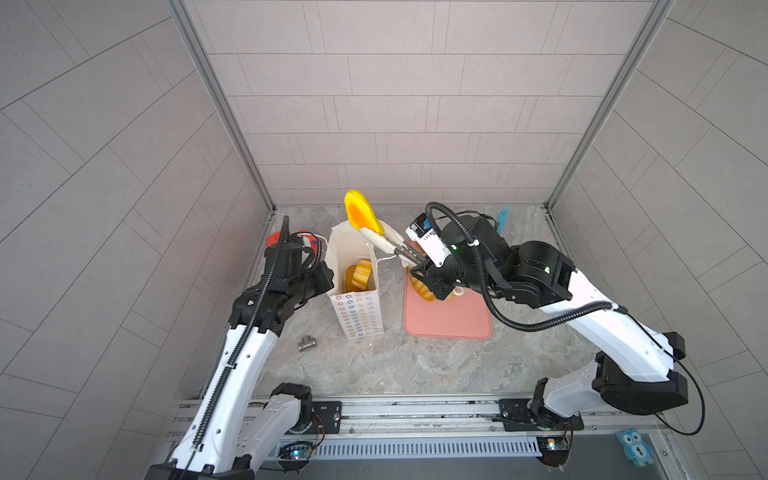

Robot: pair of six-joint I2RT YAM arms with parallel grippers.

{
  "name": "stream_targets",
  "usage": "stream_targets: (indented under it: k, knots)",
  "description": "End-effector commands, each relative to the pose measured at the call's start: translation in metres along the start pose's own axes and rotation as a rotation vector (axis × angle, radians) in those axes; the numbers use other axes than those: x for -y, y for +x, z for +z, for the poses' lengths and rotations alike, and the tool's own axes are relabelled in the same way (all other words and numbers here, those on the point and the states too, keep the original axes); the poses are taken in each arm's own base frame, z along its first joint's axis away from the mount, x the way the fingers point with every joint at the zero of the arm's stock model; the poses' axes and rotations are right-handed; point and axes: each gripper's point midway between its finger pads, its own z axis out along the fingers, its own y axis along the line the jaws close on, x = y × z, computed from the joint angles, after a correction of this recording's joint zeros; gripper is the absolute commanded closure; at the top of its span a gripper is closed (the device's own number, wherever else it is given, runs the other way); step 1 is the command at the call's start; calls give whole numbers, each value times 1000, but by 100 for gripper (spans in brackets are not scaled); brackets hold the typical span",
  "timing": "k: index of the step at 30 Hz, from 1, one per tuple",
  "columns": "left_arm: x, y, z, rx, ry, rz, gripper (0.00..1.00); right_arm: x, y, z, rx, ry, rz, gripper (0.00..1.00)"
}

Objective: Place the fake bread into the paper bag
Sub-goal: 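Carry the yellow slice over the paper bag opening with the right gripper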

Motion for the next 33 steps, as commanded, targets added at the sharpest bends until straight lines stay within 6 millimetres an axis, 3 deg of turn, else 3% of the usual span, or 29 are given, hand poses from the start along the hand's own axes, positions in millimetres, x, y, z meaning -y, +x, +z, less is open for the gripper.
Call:
stream_targets:
  k: [1,9,17,33]
  knots:
    - [3,-5,-6,25,6,3,88,0,-12,-8,48,20,-11,65]
    - [2,-4,-5,25,3,3,88,-6,-7,5,16,32,-25,65]
    - [3,-4,-5,25,8,4,88,-10,8,31,-51,40,-19,66]
    - [4,-4,-6,29,16,5,88,-19,18,48,-97,23,-28,65]
